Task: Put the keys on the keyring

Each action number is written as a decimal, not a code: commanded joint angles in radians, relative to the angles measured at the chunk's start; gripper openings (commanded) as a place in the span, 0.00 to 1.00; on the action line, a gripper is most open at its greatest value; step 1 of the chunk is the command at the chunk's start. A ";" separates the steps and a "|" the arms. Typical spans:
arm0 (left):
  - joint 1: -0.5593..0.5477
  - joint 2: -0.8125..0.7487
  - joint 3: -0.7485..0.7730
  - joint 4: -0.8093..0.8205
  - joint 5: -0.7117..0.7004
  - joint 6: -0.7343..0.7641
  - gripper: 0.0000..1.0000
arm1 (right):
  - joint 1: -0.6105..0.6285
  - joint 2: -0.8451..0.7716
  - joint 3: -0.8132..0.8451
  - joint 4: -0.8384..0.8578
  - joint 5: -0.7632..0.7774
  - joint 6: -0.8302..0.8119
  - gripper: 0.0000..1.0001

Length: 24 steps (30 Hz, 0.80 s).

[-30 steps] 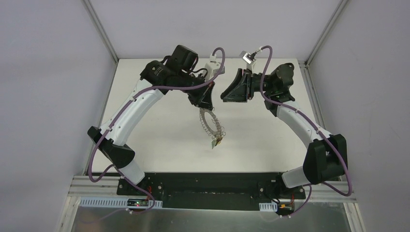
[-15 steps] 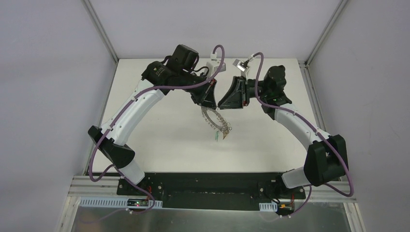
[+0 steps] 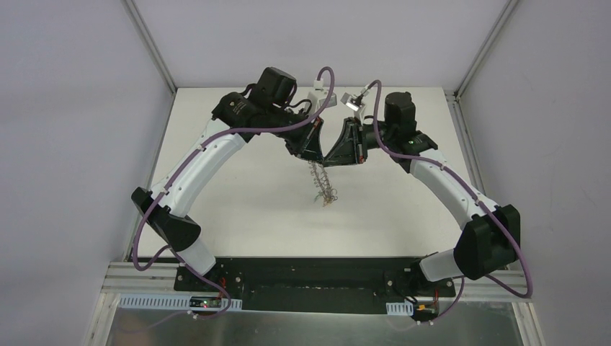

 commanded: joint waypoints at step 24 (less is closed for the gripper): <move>0.155 -0.269 -0.381 0.631 0.220 -0.285 0.44 | -0.050 -0.005 -0.065 0.673 0.057 0.608 0.00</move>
